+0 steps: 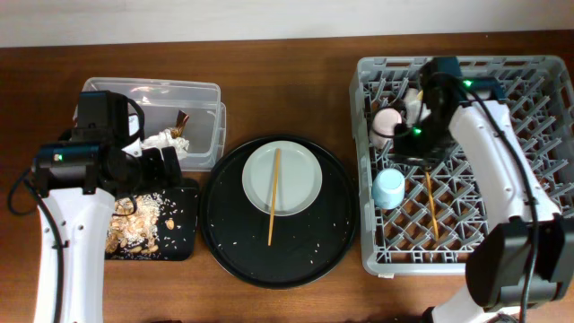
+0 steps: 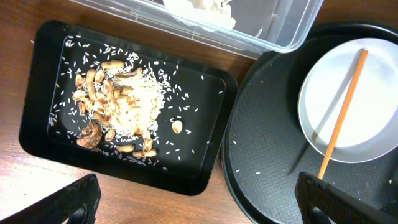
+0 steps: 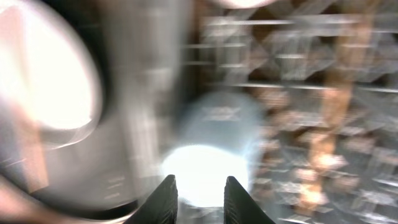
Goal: Sort waste into correct bins and load items into the dishwasher rack
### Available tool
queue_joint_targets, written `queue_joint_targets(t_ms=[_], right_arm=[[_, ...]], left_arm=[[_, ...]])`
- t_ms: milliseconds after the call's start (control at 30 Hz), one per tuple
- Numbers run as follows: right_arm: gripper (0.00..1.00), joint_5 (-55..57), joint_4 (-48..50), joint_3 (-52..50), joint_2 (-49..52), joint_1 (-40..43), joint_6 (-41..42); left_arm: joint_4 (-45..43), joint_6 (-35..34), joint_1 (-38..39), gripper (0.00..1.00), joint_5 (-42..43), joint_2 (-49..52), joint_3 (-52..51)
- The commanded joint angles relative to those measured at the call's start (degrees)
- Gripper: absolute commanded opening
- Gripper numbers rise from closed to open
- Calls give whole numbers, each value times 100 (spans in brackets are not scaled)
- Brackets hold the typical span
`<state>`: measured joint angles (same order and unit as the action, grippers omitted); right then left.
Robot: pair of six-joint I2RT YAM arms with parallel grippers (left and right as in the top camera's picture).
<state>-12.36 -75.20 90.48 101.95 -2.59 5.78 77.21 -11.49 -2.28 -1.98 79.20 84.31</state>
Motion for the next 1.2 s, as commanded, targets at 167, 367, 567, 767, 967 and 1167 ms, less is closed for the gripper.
queue_joint_targets(t_ms=[167,367,567,767,967,1167], right_arm=[[98,-555,2015,52,-31,-3023,2791],[41,2000,2465,-22,184,-4367,4197],[41,2354,2680,-136,1676,-4428,4708],[20,2330,2743,-144,2057,-4428,4708],[4,2208,2717,-138,2052,-4417,4701],[4,2229,492,1373,1108,-3729,2229]], left_arm=[[0,48,-13,99,-42,-2,15],[0,48,-13,99,-42,-2,15],[0,48,-13,99,-42,-2,15],[0,48,-13,99,-42,-2,15],[0,48,-13,99,-42,-2,15],[0,48,-13,99,-42,-2,15]])
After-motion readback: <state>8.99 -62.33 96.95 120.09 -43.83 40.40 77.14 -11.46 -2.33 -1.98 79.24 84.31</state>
